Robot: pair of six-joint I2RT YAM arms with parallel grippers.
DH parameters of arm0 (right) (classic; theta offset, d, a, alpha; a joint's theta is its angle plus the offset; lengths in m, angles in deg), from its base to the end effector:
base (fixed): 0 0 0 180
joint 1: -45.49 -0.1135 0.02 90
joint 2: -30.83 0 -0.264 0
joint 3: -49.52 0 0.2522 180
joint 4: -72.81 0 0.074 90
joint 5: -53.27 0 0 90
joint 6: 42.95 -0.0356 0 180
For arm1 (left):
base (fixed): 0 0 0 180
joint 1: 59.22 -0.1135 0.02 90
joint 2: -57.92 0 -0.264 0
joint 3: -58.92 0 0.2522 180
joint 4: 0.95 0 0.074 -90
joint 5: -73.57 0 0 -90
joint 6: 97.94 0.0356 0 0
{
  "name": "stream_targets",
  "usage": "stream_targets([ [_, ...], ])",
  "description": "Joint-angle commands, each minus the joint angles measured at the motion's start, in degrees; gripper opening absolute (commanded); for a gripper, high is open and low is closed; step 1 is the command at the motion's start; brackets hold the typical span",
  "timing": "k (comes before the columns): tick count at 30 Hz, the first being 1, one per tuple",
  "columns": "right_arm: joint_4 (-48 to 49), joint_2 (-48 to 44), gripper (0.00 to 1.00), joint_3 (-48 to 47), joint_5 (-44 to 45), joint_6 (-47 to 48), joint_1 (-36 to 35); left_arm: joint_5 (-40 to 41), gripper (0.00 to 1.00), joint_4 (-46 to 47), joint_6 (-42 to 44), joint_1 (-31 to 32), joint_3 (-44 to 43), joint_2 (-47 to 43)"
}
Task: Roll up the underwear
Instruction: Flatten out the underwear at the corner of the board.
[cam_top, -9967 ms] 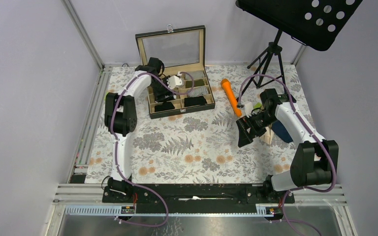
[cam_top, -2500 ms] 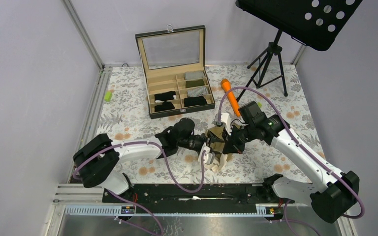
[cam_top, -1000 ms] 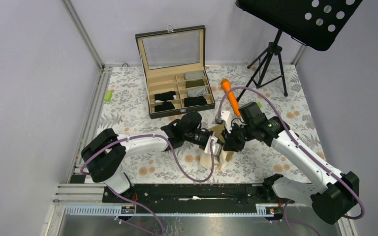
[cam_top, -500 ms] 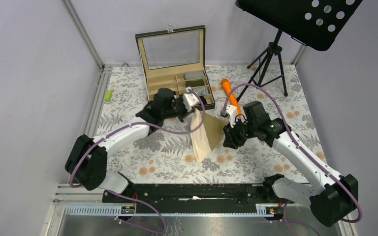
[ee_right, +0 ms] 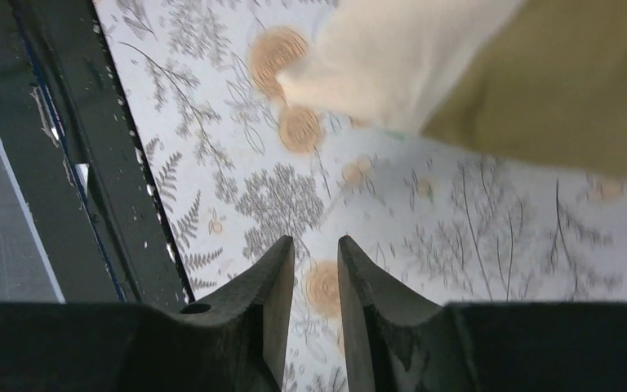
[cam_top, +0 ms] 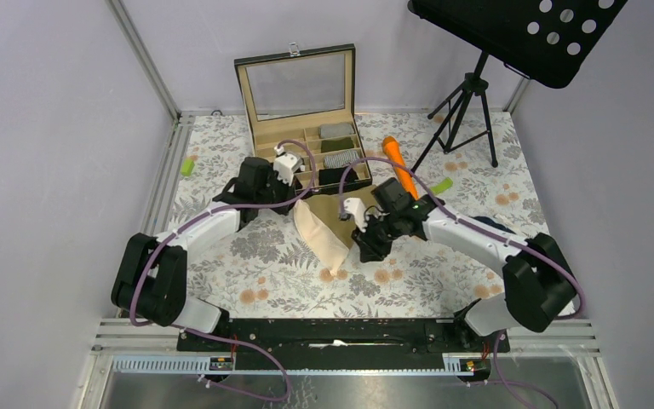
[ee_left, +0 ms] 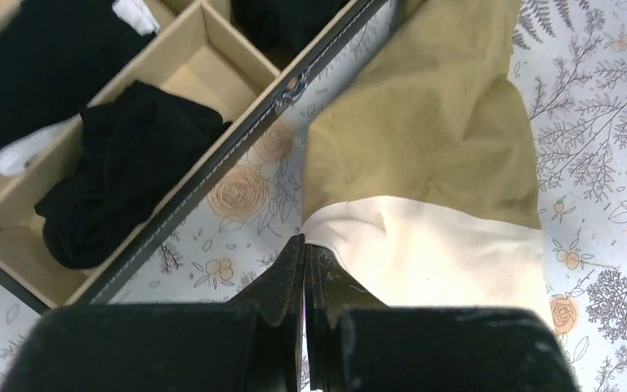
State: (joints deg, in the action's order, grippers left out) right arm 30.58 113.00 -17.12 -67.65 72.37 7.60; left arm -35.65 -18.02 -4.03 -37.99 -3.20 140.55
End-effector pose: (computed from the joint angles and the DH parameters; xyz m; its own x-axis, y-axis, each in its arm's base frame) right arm 0.2119 0.1881 0.2191 -0.2855 -0.6871 -0.6681 -0.9573 0.2377 0.1647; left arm 0.2825 -0.1223 0.2213 -0.5273 0.2739 -0.8043 0.6225 0.7688 -0.1463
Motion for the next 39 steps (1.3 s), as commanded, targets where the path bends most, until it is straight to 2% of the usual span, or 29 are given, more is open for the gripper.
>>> stream_targets([
  [1, 4.1, 3.6, 0.32, -4.5, -1.2, 6.4, -5.8, -0.8, 0.00, 0.5, -2.5, -1.6, 1.4, -3.1],
  [5, 6.4, 7.8, 0.31, -5.6, -0.2, 7.9, -11.5, 0.2, 0.00, -2.5, 1.4, -3.6, 1.8, -5.7],
  [8, 9.2, 10.8, 0.44, -5.6, 1.5, 6.7, -14.0, 1.1, 0.00, -5.4, 3.3, -4.8, 2.2, -7.5],
  [12, 12.6, 12.4, 0.50, -5.3, 4.6, 7.0, -15.6, 0.5, 0.00, -7.3, 4.4, -5.6, 5.0, -11.3],
  [16, 13.4, 14.7, 0.50, -6.0, 6.0, 8.6, -16.1, -1.0, 0.00, -7.3, 3.5, -5.6, 7.6, -13.7],
  [28, 17.5, 19.2, 0.48, -7.4, 9.2, 9.0, -20.1, -1.1, 0.00, -7.6, 3.6, -5.7, 7.7, -14.0],
  [32, 18.3, 22.7, 0.44, -7.8, 12.6, 10.6, -20.4, -1.3, 0.00, -7.1, 2.8, -5.7, 8.3, -14.3],
  [34, 18.2, 24.4, 0.37, -8.1, 15.0, 11.6, -20.4, -1.3, 0.00, -7.1, 2.5, -5.7, 8.5, -14.4],
  [37, 17.6, 24.5, 0.10, -8.3, 17.7, 12.5, -20.4, -1.3, 0.00, -7.6, 2.5, -5.8, 8.2, -14.7],
  [39, 15.6, 22.3, 0.00, -9.0, 18.4, 12.8, -20.3, -1.4, 0.00, -9.3, 3.0, -5.8, 7.3, -15.0],
])
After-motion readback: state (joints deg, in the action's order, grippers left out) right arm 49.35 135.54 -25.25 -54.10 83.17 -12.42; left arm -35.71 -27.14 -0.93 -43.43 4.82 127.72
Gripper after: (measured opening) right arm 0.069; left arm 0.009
